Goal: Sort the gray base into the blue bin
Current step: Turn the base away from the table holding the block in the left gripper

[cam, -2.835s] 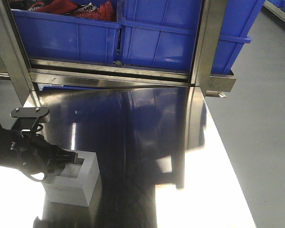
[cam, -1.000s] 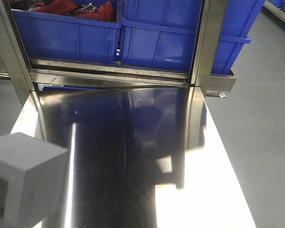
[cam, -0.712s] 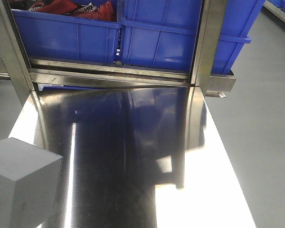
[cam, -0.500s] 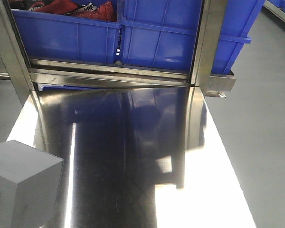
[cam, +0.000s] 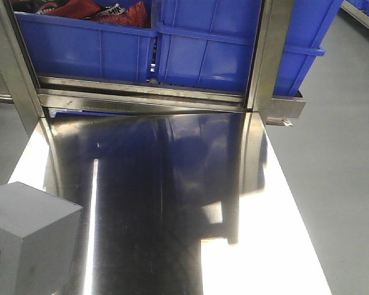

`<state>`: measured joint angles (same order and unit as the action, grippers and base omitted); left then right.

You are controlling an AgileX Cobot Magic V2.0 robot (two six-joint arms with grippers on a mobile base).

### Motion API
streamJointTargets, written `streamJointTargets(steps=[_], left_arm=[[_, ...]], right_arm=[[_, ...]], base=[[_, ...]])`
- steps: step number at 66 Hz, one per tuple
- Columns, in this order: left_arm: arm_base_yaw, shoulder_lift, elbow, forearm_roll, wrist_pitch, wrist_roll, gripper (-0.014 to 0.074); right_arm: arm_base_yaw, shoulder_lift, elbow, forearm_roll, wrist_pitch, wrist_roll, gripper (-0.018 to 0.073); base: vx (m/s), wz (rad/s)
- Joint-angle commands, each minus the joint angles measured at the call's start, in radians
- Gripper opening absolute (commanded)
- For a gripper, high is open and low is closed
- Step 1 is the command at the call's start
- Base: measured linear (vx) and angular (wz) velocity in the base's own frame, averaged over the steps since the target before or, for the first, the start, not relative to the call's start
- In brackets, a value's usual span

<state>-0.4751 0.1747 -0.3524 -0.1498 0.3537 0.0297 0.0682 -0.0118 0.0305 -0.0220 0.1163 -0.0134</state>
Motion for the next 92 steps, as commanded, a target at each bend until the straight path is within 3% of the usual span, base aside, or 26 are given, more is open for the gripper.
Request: streamJointTargets(steps=[1, 30, 92], left_arm=[[-0.006, 0.008, -0.028, -0.011, -0.103, -0.012, -0.0006], [-0.005, 0.008, -0.028, -0.011, -0.103, -0.012, -0.0006], [-0.005, 0.008, -0.028, -0.011, -0.103, -0.012, -0.0006]], right_arm=[[-0.005, -0.012, 0.014, -0.011, -0.078, -0.005, -0.0009], [-0.005, -0.012, 0.014, -0.011, -0.078, -0.005, -0.0009], [-0.005, -0.012, 0.014, -0.011, -0.078, -0.005, -0.0009]], base=[[0.00, 0.00], [-0.02, -0.15], [-0.09, -0.55]])
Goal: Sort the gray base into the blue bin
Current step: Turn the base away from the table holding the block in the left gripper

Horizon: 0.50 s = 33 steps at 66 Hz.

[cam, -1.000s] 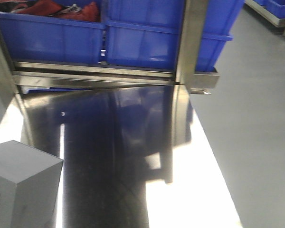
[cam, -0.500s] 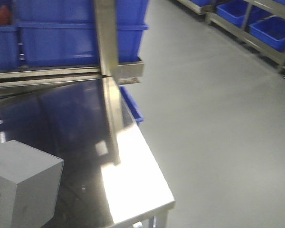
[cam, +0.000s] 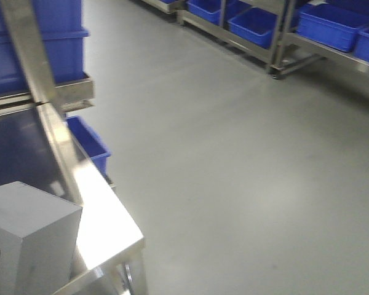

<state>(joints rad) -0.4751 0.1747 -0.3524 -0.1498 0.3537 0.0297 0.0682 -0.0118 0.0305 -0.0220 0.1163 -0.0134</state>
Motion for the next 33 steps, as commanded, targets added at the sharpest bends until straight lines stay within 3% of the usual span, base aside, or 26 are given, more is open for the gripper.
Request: streamJointTargets(steps=[1, 33], left_arm=[[-0.005, 0.008, -0.028, -0.011, -0.103, -0.012, -0.0006], [-0.005, 0.008, -0.028, -0.011, -0.103, -0.012, -0.0006]], right_arm=[[-0.005, -0.012, 0.014, -0.011, -0.078, -0.005, -0.0009], [-0.005, -0.012, 0.014, -0.011, -0.078, -0.005, -0.0009]], base=[[-0.07, -0.54], [-0.05, -0.60]])
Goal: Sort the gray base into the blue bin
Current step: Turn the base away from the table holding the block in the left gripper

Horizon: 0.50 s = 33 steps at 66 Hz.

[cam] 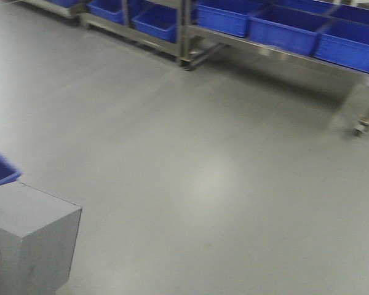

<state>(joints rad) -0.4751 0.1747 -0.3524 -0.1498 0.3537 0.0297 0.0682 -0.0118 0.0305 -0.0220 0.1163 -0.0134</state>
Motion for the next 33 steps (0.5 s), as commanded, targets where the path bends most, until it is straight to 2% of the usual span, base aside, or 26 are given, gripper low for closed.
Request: streamJointTargets(steps=[1, 33], left_arm=[[-0.005, 0.008, -0.028, -0.011, -0.103, -0.012, -0.0006], [-0.006, 0.008, -0.028, -0.011, -0.104, -0.012, -0.0006]], right_arm=[[-0.005, -0.012, 0.014, -0.011, -0.078, -0.005, -0.0009], [-0.005, -0.012, 0.014, -0.011, -0.078, -0.005, -0.0009]], base=[[-0.02, -0.71], [0.05, -0.78]])
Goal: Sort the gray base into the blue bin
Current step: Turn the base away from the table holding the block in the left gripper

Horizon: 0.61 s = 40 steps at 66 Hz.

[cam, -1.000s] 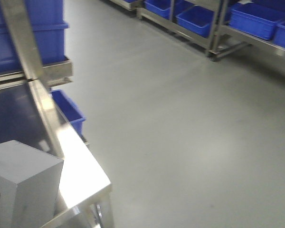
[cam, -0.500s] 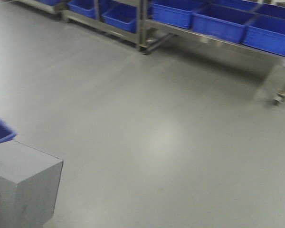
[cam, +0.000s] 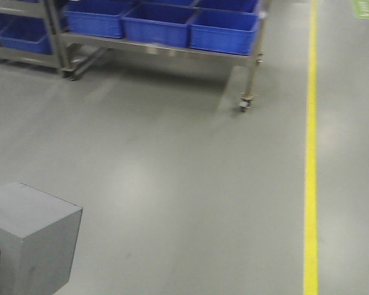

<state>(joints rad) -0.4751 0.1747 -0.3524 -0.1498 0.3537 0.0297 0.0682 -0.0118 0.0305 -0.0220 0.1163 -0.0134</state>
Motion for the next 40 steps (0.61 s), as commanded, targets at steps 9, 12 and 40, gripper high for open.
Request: streamJointTargets(steps=[9, 12, 40], left_arm=[[-0.006, 0.008, -0.028, -0.011, -0.104, -0.012, -0.0006], [-0.006, 0.008, -0.028, -0.011, -0.104, -0.012, -0.0006], [-0.006, 0.008, -0.028, -0.011, -0.104, -0.012, -0.0006]], right_arm=[[-0.005, -0.012, 0.014, -0.011, -0.078, -0.005, -0.0009], [-0.005, -0.012, 0.014, -0.011, -0.078, -0.005, -0.0009], [-0.005, -0.012, 0.014, -0.011, -0.078, -0.005, -0.0009]], base=[[0.14, -0.58], [0.16, -0.50], [0.25, -0.28]])
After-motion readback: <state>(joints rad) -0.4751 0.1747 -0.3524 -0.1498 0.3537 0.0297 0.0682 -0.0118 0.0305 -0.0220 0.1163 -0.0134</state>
